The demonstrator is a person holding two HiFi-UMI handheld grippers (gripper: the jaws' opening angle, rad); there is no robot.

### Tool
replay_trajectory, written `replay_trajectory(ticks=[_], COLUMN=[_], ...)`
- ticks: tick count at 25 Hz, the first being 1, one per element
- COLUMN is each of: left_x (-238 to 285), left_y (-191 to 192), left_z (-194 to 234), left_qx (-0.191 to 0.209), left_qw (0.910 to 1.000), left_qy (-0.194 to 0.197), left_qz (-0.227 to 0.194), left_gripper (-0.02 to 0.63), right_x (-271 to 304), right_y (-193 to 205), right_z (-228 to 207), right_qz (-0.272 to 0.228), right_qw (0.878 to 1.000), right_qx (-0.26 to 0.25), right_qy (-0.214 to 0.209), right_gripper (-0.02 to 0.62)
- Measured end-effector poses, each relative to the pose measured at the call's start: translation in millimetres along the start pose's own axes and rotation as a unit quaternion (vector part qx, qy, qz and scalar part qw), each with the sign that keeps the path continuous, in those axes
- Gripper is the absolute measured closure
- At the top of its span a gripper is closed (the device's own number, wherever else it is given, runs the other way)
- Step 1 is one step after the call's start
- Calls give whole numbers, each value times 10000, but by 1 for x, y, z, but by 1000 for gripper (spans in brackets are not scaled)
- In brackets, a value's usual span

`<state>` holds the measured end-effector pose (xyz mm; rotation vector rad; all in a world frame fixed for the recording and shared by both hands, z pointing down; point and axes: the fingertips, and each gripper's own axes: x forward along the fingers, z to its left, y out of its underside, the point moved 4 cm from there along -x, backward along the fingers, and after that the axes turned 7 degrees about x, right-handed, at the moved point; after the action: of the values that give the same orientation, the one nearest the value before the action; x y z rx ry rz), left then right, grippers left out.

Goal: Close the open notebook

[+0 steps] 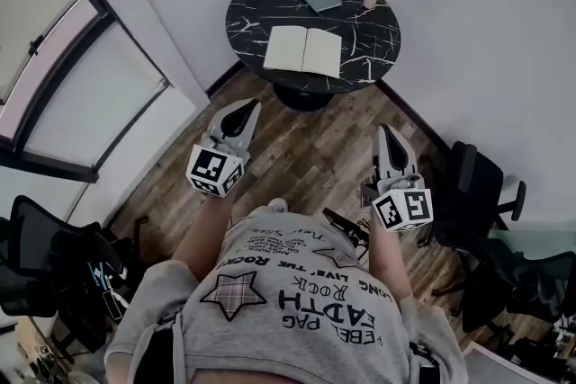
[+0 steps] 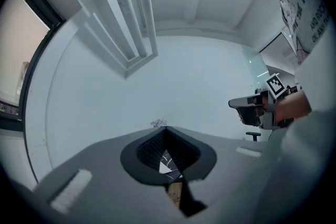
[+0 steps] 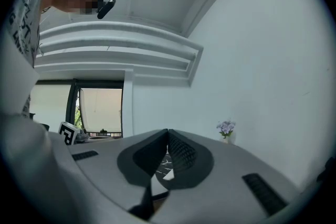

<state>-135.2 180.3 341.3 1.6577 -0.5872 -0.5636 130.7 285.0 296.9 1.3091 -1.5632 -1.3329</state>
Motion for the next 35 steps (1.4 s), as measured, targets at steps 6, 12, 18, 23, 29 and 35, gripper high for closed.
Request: replay_trajectory(ticks=[6,12,18,23,29,35], left_x=[29,57,71,82,113,161], left_y=[3,-8,-5,15,28,34], left_z=[36,59,66,77,101,130], left_qx=[-26,159,110,-23,-83,-31], left_qw=[10000,9995,9997,10000,9997,9990], left_qy=[69,226,204,68,-220,-407], left_qz=[-66,-135,-121,31,121,182], left_gripper=[600,600,600,600,600,600], right_x=[48,75,94,123,169,223], right_y=[3,2,3,9,8,1], right_z=[-7,-8,-13,-30,-58,-96], right_qz=[-2,41,112,153,181,211], right_qw=[10000,9999,9999,9998,9992,9985], right_qx=[-63,-91,-81,-32,-24,-1], right_qy=[20,-34,-36,-132,-369,-501], right_gripper=[583,583,583,583,583,583])
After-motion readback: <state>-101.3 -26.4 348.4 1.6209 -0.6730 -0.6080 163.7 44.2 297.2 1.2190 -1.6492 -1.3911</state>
